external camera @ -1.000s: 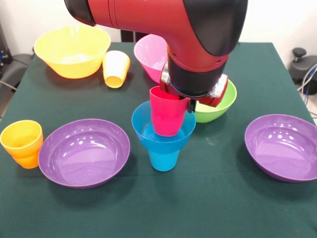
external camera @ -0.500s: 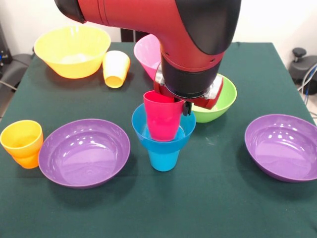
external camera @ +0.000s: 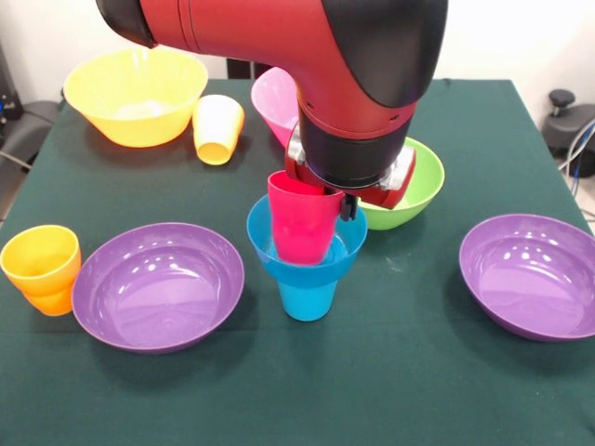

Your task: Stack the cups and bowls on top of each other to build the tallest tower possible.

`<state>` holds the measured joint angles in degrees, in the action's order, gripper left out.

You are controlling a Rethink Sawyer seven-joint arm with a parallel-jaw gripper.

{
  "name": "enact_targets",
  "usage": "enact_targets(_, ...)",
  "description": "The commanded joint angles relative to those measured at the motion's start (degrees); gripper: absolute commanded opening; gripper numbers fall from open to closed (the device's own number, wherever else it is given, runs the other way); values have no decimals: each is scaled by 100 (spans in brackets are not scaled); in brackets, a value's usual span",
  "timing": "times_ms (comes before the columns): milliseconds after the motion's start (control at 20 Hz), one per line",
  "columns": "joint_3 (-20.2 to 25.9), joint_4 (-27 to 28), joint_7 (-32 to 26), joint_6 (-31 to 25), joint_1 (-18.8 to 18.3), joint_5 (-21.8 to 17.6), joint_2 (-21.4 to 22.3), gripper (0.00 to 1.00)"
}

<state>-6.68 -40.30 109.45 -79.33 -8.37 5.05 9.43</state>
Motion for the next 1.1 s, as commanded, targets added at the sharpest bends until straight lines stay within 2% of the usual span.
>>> enact_targets(50,273,-631,244,470,14,-220,-31,0)
enact_targets(400,258,-898,374,537,62,-180,108,0)
enact_targets(850,268,-618,397,370,14,-189,-56,0)
enact_targets(1100,271,-753,379,485,13,-191,-2,0)
